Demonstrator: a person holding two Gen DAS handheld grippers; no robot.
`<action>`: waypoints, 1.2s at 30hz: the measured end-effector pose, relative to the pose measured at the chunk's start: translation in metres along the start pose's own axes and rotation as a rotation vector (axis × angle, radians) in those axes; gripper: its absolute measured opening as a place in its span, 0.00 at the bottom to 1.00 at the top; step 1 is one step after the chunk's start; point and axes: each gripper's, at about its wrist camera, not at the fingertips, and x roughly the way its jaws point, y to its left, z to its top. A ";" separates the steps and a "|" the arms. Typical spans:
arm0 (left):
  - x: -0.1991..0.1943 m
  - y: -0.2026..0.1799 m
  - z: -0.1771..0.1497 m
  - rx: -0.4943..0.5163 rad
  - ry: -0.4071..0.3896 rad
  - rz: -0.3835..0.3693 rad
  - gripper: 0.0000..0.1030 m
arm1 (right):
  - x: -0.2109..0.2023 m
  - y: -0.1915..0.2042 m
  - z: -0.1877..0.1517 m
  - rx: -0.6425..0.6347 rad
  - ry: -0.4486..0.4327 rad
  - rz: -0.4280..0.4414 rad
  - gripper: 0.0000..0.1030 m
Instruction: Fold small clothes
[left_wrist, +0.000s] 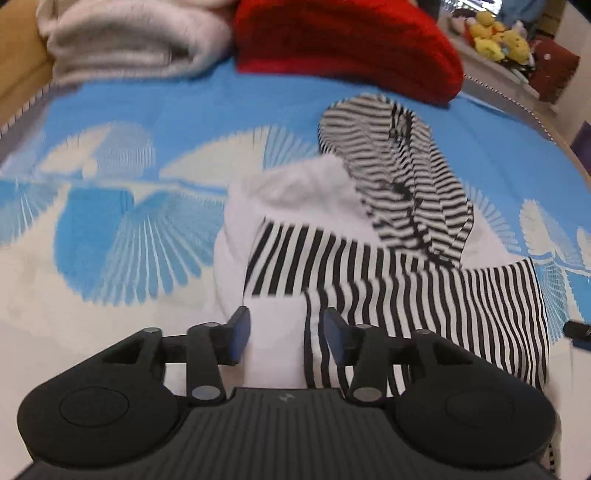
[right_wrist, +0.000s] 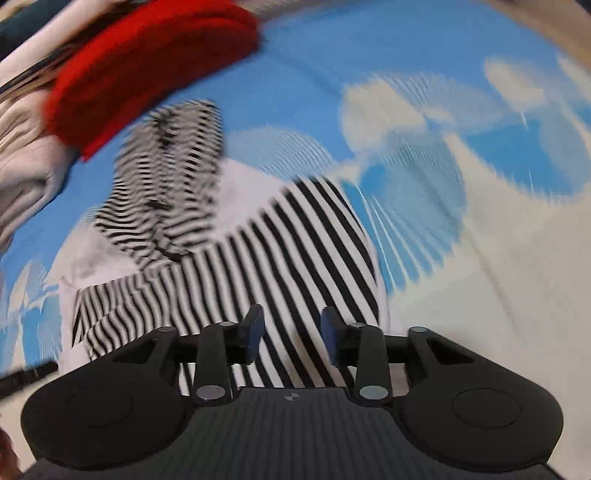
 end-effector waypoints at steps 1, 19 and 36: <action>-0.002 -0.003 0.002 0.011 -0.014 0.005 0.52 | -0.004 0.006 0.004 -0.030 -0.015 0.005 0.42; -0.005 -0.006 0.002 0.126 -0.191 0.046 0.55 | -0.021 0.024 0.012 -0.233 -0.080 -0.018 0.45; 0.148 -0.028 0.173 -0.095 -0.133 0.036 0.55 | -0.024 -0.022 0.036 -0.210 -0.074 -0.043 0.45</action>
